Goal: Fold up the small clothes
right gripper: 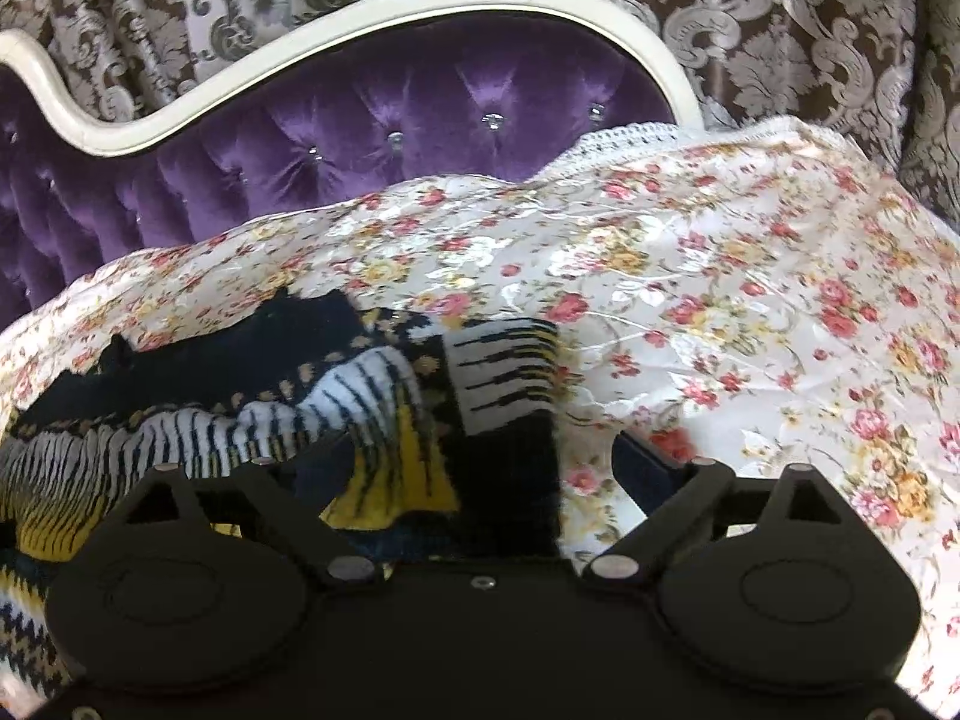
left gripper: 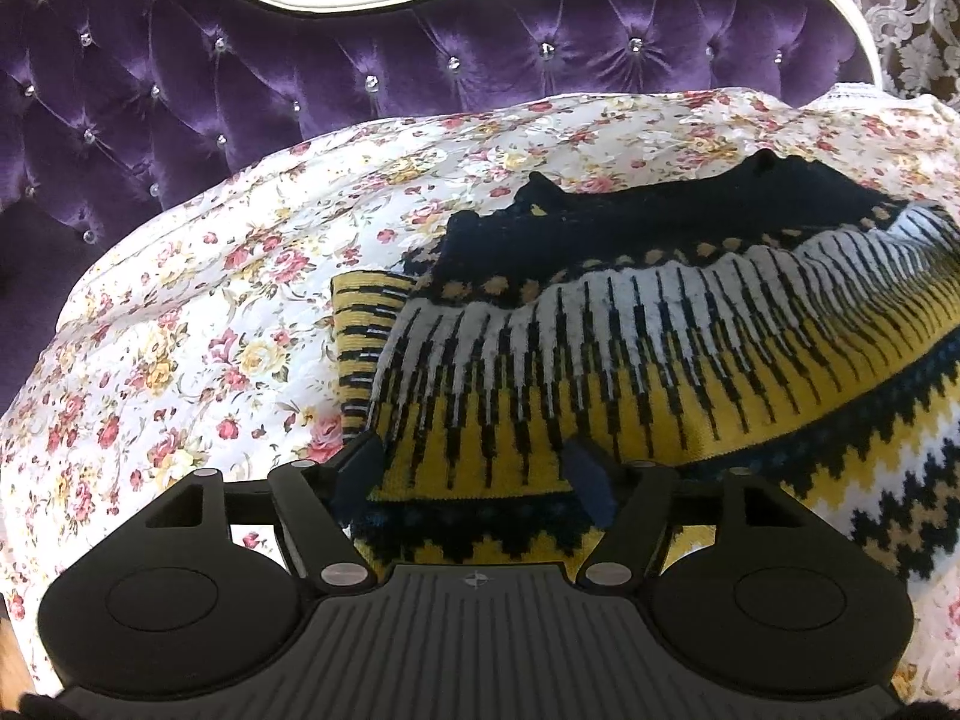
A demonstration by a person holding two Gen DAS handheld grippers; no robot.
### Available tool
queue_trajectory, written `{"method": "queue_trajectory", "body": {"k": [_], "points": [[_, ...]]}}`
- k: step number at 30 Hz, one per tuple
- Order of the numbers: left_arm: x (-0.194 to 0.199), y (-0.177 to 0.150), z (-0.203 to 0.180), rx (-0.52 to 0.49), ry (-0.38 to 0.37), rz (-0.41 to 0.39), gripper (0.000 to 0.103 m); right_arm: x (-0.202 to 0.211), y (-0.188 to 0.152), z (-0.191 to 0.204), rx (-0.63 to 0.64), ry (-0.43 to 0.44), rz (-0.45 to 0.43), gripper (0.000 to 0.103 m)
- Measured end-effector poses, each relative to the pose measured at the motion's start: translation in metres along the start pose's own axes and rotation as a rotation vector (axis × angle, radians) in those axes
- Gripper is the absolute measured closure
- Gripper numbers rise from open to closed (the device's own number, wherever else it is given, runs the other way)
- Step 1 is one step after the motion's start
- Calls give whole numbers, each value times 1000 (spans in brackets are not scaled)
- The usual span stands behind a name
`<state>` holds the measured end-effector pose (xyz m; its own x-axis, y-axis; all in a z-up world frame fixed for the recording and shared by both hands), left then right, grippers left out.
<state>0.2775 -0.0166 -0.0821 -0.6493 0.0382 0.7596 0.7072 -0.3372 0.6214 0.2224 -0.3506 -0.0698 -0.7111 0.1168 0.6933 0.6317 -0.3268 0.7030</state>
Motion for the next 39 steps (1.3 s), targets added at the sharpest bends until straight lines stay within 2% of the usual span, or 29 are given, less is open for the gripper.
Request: {"method": "queue_trajectory", "body": {"k": [2,4,8,11,17,19,23,26,29,31,34,37,39], "points": [[-1,0,2,8,21,5,23,0,1,-8,-33,21,14,1],[-4,-3,7,59,18,22,19,0,2,-18,-75,59,38,0],[-10,-6,24,210,-60,59,17,-3,-1,-42,-195,155,124,0],[-10,-7,27,214,-62,59,11,-5,-6,-55,-290,223,159,0],[-12,-10,29,250,-41,61,0,-4,-11,-65,-452,438,217,0],[-14,-12,31,272,-47,67,0,-7,-14,-62,-476,501,263,0],[-15,-13,35,300,-66,70,0,-10,-16,-52,-445,518,265,0],[-16,-13,37,314,-82,69,0,-17,-18,-43,-485,584,268,0],[-11,-11,40,320,-98,63,2,-21,-16,-33,-468,590,231,0],[-1,-7,42,314,-85,40,8,-22,-16,-25,-441,588,209,0],[25,5,44,286,-58,-37,9,-22,-16,-18,-414,560,178,0],[49,23,37,258,-67,-101,8,-20,-17,-13,-377,536,157,0],[53,36,24,227,-93,-107,8,-19,-18,-12,-364,531,153,0]]}}
Point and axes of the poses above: each gripper's, at about its wrist camera, not at the fingertips, and x roughly against the way its jaws point, z to its left, y to its top, the point moved 5 cm from there along -x, roughly the way its jaws point, and after that the axes turned 1 degree about -x, right-handed, at the moved point
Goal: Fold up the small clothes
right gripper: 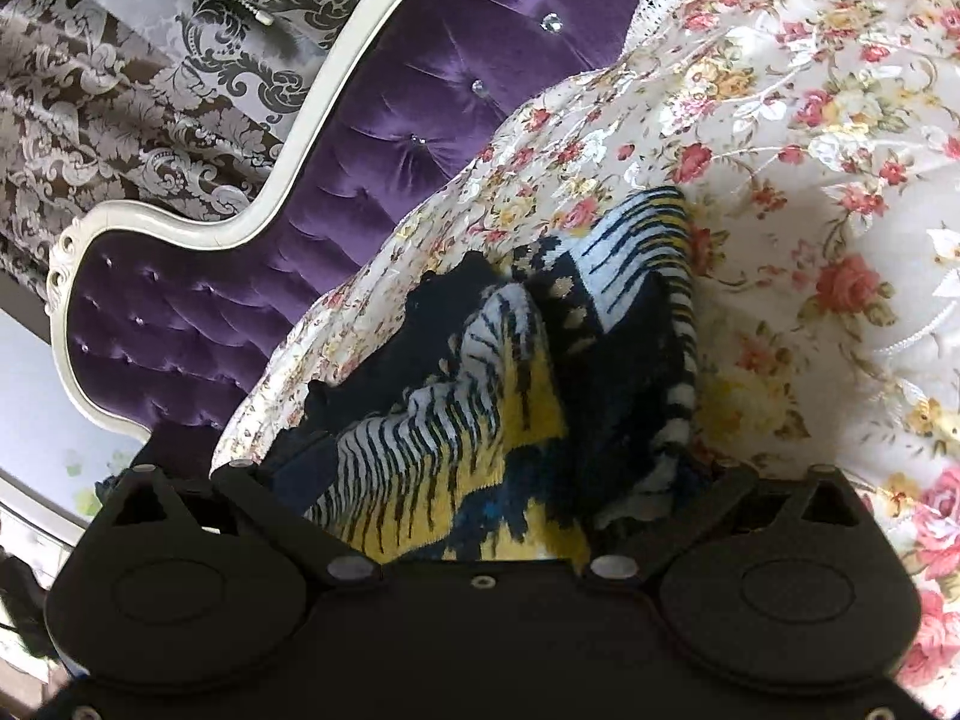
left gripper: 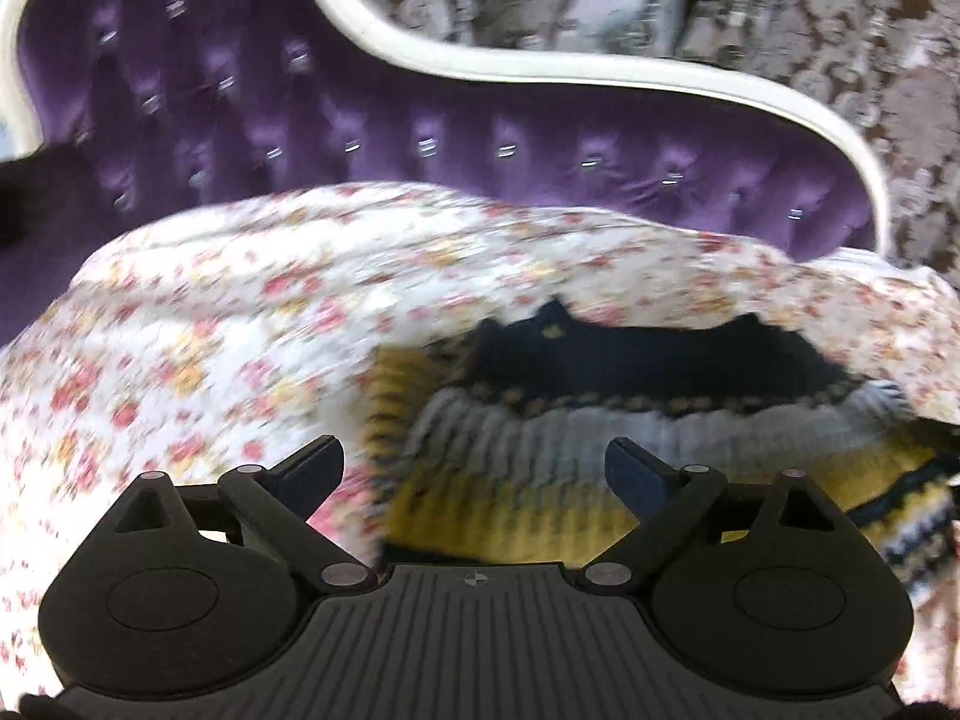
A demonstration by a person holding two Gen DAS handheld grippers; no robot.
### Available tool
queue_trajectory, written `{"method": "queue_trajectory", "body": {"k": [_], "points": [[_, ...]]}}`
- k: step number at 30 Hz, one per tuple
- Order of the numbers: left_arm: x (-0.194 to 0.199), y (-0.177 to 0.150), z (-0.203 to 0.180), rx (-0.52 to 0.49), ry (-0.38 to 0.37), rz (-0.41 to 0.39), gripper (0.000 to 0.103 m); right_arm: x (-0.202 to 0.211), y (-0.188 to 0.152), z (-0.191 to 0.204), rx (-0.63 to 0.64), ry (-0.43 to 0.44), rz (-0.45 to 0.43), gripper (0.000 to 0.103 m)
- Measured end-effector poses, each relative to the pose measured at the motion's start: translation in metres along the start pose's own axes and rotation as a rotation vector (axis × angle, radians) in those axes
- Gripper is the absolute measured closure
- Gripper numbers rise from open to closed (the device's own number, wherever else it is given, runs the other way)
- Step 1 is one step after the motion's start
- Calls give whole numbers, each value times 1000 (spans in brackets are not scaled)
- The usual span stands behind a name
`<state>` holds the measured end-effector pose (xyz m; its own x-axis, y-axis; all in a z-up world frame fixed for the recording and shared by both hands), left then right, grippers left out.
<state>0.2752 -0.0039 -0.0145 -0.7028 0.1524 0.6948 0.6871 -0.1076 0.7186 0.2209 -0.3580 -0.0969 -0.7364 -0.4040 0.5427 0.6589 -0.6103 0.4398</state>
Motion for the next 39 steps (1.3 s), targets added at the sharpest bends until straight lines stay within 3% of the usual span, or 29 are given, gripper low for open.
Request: {"method": "queue_trajectory", "body": {"k": [6,13,15,17,29,39], "points": [[-26,9,-55,-85,-37,41,8,0,-1,0,18,-15,14,0],[-82,-2,-91,-102,-31,158,9,-3,-4,7,77,-47,29,0],[-97,-9,-94,-111,-7,183,8,-3,-4,8,82,-56,31,0],[-104,-14,-94,-115,7,163,0,-2,-5,8,73,-65,24,0],[-111,-16,-100,-147,14,168,0,-2,-8,9,83,-75,6,0],[-111,-16,-101,-149,18,164,0,-14,-25,31,306,-217,25,0]]}}
Point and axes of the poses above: each gripper's, at about its wrist camera, not at the fingertips, and x roughly against the way its jaws point, z to its left, y to its top, the point moved 5 cm from there along -x, roughly the way its jaws point, and after that the axes turned 1 degree about -x, right-handed, at the moved point
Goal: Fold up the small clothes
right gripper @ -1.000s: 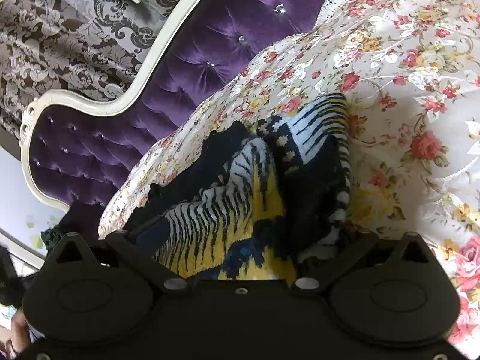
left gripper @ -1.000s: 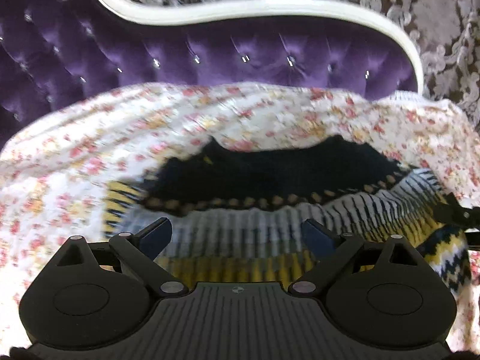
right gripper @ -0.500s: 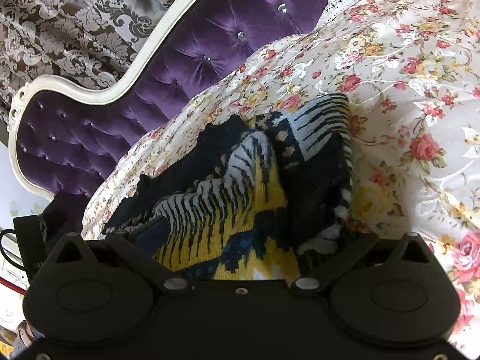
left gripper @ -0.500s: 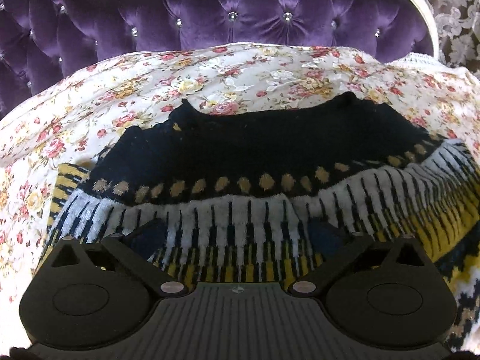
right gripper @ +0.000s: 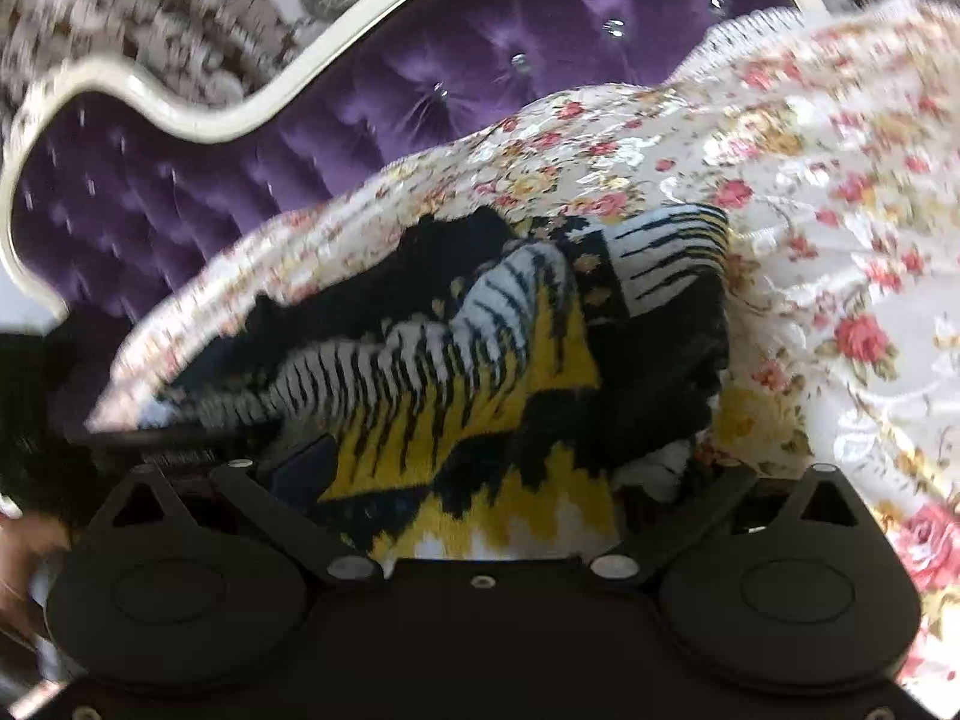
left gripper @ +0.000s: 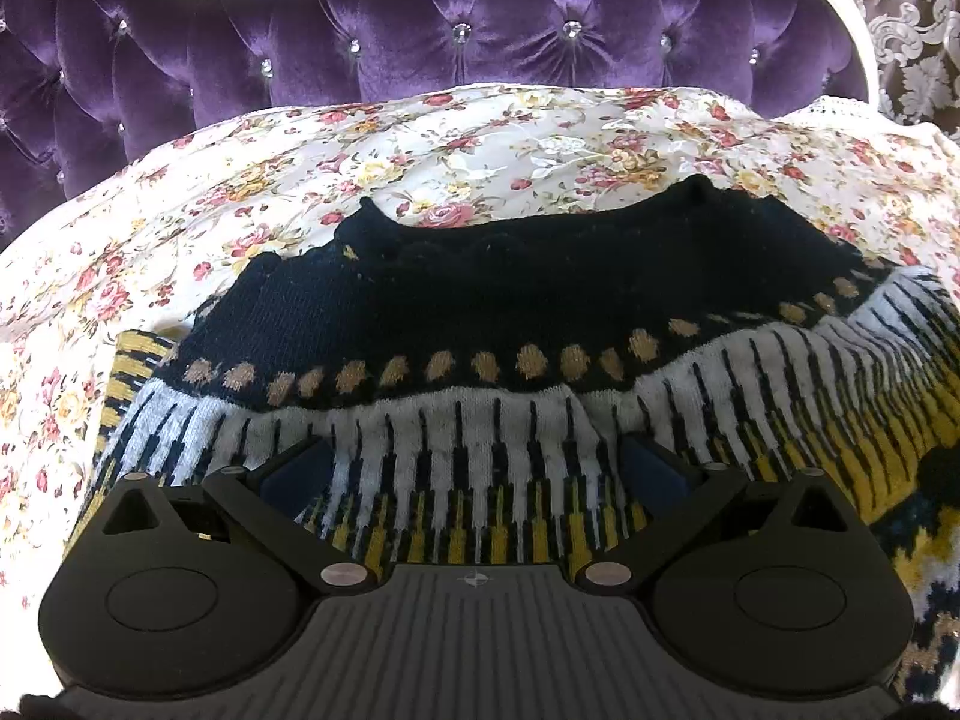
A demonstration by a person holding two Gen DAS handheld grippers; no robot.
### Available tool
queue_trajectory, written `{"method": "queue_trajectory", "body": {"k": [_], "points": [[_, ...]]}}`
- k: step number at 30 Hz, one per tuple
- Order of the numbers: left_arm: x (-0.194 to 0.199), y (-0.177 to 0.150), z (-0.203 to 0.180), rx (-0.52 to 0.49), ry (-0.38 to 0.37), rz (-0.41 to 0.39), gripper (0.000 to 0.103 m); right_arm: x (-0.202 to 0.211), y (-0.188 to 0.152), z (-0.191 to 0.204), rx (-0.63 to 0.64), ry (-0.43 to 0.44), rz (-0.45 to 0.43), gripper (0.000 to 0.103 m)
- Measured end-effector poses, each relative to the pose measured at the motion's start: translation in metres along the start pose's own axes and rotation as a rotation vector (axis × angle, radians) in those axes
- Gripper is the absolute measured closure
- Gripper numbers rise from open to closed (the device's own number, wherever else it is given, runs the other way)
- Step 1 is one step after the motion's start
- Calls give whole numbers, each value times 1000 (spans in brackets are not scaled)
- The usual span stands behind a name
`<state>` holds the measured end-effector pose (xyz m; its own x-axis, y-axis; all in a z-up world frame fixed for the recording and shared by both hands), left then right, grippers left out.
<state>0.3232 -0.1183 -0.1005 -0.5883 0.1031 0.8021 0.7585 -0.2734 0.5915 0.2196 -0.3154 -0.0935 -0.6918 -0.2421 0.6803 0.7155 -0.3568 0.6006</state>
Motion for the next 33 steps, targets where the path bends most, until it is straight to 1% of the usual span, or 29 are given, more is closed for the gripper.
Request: {"method": "queue_trajectory", "body": {"k": [3,6,10,14,15,17,18,19,21,22,25,27,29,33], "points": [[0,-1,1,0,-1,-5,0,-2,-3,6,52,-42,4,0],[1,-1,0,1,4,-9,0,-3,-3,8,68,-54,8,0],[1,-1,0,0,3,-11,0,-2,1,4,40,-27,20,0],[1,-1,1,2,1,-13,0,2,5,-5,-66,24,21,0],[1,-1,1,2,2,-17,0,3,6,-7,-88,33,20,4],[2,-2,1,2,4,-24,0,4,7,-8,-101,29,18,21],[2,-2,1,4,3,-27,0,5,7,-7,-92,13,18,45],[2,-2,2,5,2,-28,0,5,7,-8,-95,7,21,62],[3,-2,3,8,-9,-26,0,1,5,-11,-152,48,36,62],[5,-1,5,10,-22,-27,0,-1,5,-12,-162,46,34,62],[15,-4,13,9,-67,-32,4,1,6,-7,-138,32,27,63],[26,-10,23,32,-75,-41,5,4,7,-6,-141,38,22,63],[41,-19,38,54,-54,-58,6,7,9,-6,-148,42,17,63],[72,-34,81,101,16,-92,6,12,13,0,-128,22,2,63]]}}
Point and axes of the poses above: each gripper's, at about its wrist camera, not at the fingertips, and x roughly against the way its jaws point, z to its left, y to its top, the point moved 5 cm from there along -x, roughly the way its jaws point, and after that the axes turned 1 degree about -x, right-handed, at the moved point
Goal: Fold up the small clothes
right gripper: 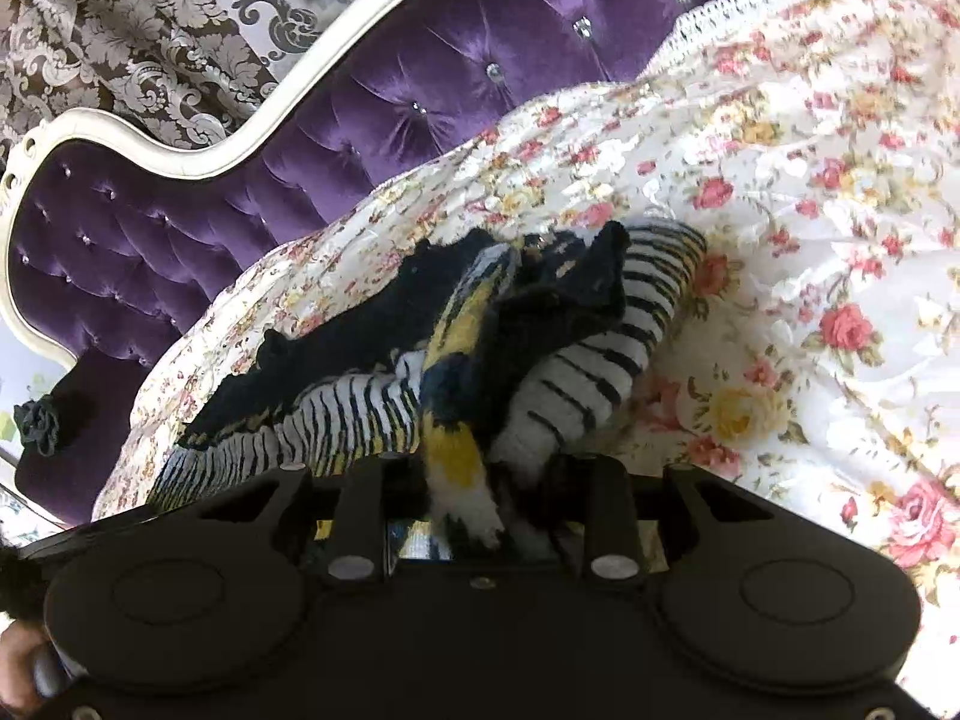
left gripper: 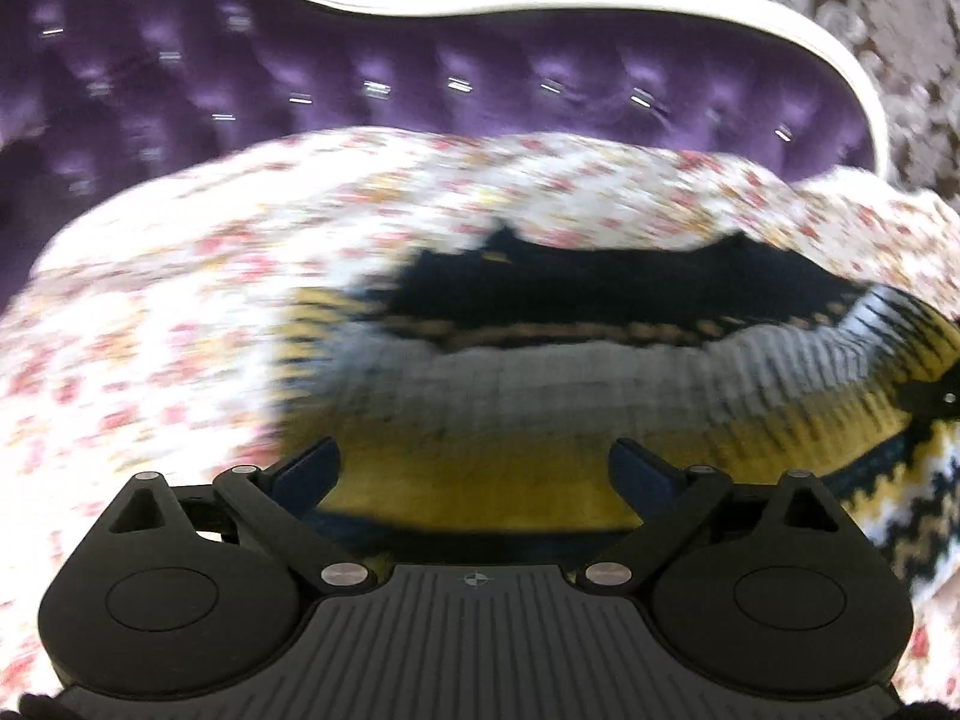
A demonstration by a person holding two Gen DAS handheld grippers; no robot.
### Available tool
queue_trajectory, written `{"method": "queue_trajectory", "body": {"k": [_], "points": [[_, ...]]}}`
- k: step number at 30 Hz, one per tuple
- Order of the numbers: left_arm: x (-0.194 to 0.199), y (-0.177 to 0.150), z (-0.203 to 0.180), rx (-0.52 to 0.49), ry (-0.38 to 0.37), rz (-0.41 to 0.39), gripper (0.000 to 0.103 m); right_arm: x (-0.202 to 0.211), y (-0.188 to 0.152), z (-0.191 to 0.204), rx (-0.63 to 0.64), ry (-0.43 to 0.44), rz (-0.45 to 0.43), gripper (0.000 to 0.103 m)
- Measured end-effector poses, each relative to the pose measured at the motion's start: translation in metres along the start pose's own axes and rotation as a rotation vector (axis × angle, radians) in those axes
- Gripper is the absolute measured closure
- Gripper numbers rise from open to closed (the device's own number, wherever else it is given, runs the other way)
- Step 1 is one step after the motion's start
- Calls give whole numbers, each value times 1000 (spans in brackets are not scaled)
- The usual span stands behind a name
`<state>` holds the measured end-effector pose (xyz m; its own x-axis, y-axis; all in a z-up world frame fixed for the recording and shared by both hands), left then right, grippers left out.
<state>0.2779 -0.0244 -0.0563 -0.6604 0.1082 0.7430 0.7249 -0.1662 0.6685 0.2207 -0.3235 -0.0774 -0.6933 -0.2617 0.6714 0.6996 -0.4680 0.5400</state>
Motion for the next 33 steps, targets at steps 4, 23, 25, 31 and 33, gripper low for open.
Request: {"method": "queue_trajectory", "body": {"k": [4,23,25,31,33], "points": [[23,-4,51,94,36,-43,5,1,-1,17,83,-80,-8,63],[32,-27,133,261,36,-44,6,-59,-34,242,468,-29,104,67],[34,-29,142,282,46,-45,6,-78,-52,255,490,-25,144,67],[30,-33,154,351,19,-85,6,-104,-89,272,574,-46,174,50],[30,-32,154,358,7,-97,6,-98,-89,275,546,34,174,45]]}}
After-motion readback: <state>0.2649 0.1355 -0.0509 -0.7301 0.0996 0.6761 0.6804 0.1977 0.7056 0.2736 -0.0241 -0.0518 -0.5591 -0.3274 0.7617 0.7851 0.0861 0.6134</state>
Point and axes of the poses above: each gripper's, at about its wrist camera, not at the fingertips, and x roughly against the way its jaws point, z to its left, y to its top, the point moved 5 cm from there along -x, roughly the way its jaws point, and after that the axes turned 1 degree about -x, right-handed, at the moved point
